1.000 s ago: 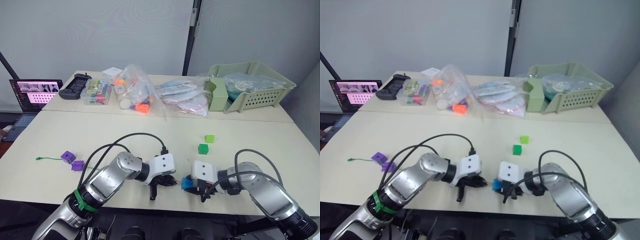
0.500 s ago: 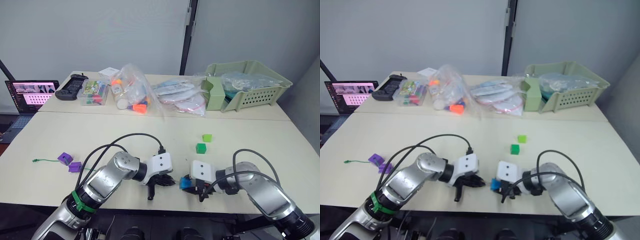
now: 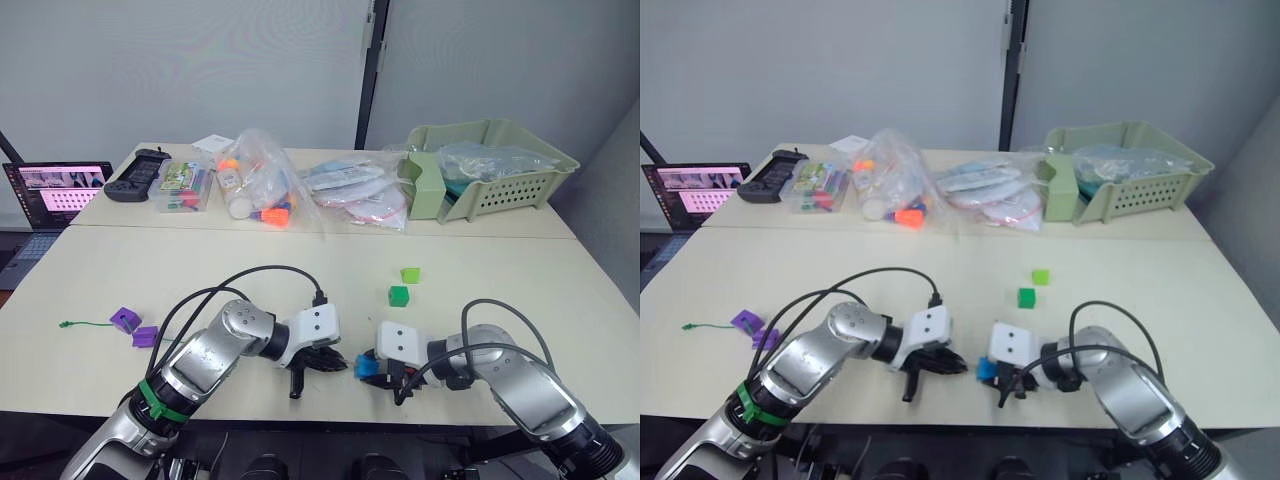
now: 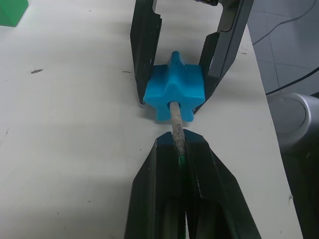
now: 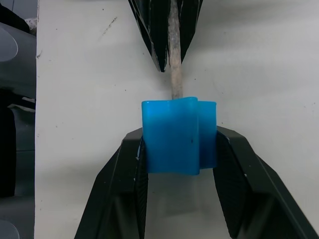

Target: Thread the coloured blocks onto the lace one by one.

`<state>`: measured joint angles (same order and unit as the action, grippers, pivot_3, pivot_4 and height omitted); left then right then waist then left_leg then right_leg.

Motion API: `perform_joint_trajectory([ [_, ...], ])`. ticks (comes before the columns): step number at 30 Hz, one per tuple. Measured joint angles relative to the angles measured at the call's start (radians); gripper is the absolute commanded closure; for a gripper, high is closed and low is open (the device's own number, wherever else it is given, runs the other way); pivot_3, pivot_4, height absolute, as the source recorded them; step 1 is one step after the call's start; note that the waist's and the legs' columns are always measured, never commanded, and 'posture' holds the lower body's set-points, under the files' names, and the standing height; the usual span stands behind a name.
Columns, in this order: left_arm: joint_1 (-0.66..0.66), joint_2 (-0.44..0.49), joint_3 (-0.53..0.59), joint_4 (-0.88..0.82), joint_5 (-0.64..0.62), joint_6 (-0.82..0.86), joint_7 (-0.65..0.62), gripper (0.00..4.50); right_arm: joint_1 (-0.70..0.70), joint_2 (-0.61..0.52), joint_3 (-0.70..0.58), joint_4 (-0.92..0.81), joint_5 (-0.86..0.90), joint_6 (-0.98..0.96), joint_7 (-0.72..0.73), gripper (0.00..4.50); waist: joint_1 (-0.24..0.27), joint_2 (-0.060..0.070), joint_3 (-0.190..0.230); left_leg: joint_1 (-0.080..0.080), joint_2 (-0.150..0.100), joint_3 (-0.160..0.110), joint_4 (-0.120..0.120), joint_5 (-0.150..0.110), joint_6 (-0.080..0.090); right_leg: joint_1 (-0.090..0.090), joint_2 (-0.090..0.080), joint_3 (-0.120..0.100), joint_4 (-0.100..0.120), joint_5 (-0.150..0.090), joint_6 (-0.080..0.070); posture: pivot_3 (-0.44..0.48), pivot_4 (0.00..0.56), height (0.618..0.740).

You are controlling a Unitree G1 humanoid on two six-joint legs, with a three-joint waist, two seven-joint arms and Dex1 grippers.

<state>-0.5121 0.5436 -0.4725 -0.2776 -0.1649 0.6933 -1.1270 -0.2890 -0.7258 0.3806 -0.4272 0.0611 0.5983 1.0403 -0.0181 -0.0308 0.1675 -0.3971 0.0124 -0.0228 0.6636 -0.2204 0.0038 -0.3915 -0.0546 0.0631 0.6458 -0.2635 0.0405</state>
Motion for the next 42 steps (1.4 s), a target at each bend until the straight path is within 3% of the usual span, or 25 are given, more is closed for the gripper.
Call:
perform_joint_trajectory([
  [13, -0.005, 0.042, -0.008, 0.0, 0.006, -0.074, -0.036, 4.5, -0.003, 0.007, 0.009, -0.003, -0.001, -0.006, -0.001, 3.16, 0.0, 0.0, 0.0, -0.001, 0.0, 0.0, -0.001, 0.0, 0.0, -0.002, 0.0, 0.0, 0.0, 0.0, -0.001, 0.0, 0.15, 0.74],
  [14, -0.005, 0.044, -0.008, 0.0, 0.006, -0.08, -0.038, 3.82, -0.004, 0.007, 0.009, -0.003, -0.001, -0.006, -0.001, 3.16, 0.0, 0.0, 0.0, -0.001, 0.0, 0.0, -0.001, 0.0, 0.0, -0.002, 0.0, 0.0, 0.0, 0.0, -0.001, 0.0, 0.15, 0.74],
  [22, -0.005, 0.067, -0.015, -0.023, -0.009, -0.126, -0.076, 1.29, -0.013, 0.008, 0.02, 0.002, -0.002, -0.014, -0.003, 3.16, 0.0, 0.0, 0.0, -0.001, 0.001, 0.0, -0.001, 0.0, 0.0, -0.002, 0.001, 0.0, 0.0, 0.0, -0.001, 0.0, 0.15, 0.74],
  [31, 0.002, 0.105, 0.011, -0.018, -0.01, -0.147, -0.079, 1.28, -0.013, 0.008, 0.022, 0.005, -0.002, -0.022, -0.003, 3.16, -0.001, 0.0, 0.0, -0.001, 0.001, 0.0, -0.001, 0.0, 0.0, -0.003, 0.001, 0.0, 0.0, 0.0, -0.001, 0.0, 0.15, 0.74],
  [37, 0.064, 0.181, 0.075, 0.005, -0.025, -0.178, -0.09, 1.28, -0.014, 0.007, 0.023, 0.006, -0.002, -0.023, -0.003, 3.16, -0.001, 0.0, 0.0, -0.001, 0.001, 0.0, -0.002, 0.0, 0.0, -0.003, 0.001, 0.0, 0.0, 0.0, -0.001, 0.0, 0.15, 0.74],
  [42, 0.123, 0.163, 0.083, 0.016, -0.034, -0.198, -0.081, 1.28, -0.014, 0.007, 0.023, 0.007, -0.002, -0.023, -0.004, 3.16, 0.001, 0.0, 0.0, -0.001, 0.002, 0.0, -0.002, 0.0, 0.0, -0.003, 0.001, 0.0, 0.0, 0.0, -0.002, 0.0, 0.15, 0.74],
])
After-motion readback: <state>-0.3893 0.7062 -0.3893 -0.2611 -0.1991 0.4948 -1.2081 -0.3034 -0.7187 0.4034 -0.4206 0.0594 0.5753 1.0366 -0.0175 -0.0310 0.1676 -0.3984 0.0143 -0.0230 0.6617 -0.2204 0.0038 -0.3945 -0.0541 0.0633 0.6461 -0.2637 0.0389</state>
